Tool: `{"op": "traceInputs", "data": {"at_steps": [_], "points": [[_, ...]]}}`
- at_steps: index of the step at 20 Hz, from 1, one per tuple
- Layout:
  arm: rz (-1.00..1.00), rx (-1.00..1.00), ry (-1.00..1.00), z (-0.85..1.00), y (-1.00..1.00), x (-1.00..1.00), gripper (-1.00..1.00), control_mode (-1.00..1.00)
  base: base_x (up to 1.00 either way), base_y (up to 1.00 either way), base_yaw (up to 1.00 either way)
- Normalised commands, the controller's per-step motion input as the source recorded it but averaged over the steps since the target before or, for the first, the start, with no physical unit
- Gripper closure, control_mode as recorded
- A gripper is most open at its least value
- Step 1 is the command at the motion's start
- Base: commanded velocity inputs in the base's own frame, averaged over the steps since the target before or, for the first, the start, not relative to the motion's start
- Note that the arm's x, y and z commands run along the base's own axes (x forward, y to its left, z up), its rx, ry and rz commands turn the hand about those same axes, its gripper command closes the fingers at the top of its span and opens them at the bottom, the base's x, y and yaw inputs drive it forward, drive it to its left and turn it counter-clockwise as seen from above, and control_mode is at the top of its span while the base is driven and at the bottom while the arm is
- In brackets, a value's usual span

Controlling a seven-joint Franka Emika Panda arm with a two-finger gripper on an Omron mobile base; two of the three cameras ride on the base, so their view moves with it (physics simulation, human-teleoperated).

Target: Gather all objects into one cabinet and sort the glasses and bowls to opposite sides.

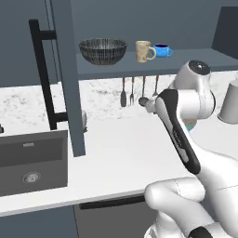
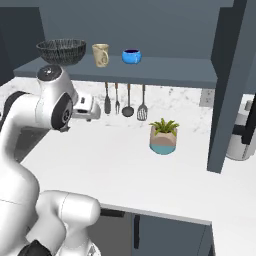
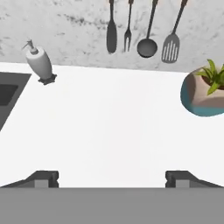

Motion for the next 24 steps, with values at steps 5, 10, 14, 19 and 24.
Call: {"op": "traceInputs", "data": {"at_steps": [5, 10, 14, 19, 24], "points": [[0.00, 0.00, -0.33, 0.01, 0.00, -0.65, -1.00, -1.00, 0.00, 0.00, 0.00], [0.00, 0.00, -0.31, 0.22, 0.00, -0.44, -1.00, -1.00, 0.00, 0.00, 0.00], [0.00, 0.00, -0.22, 0.13, 0.00, -0.27, -1.00, 1.00, -0.19, 0.00, 0.00], [0.00, 0.00, 0.00, 0.00, 0.00, 0.00, -1.00, 1.00, -1.00, 0.00, -0.10], [0.00, 0.00, 0.00, 0.00, 0.00, 0.00, -1.00, 1.00, -1.00, -0.02, -0.27]]}}
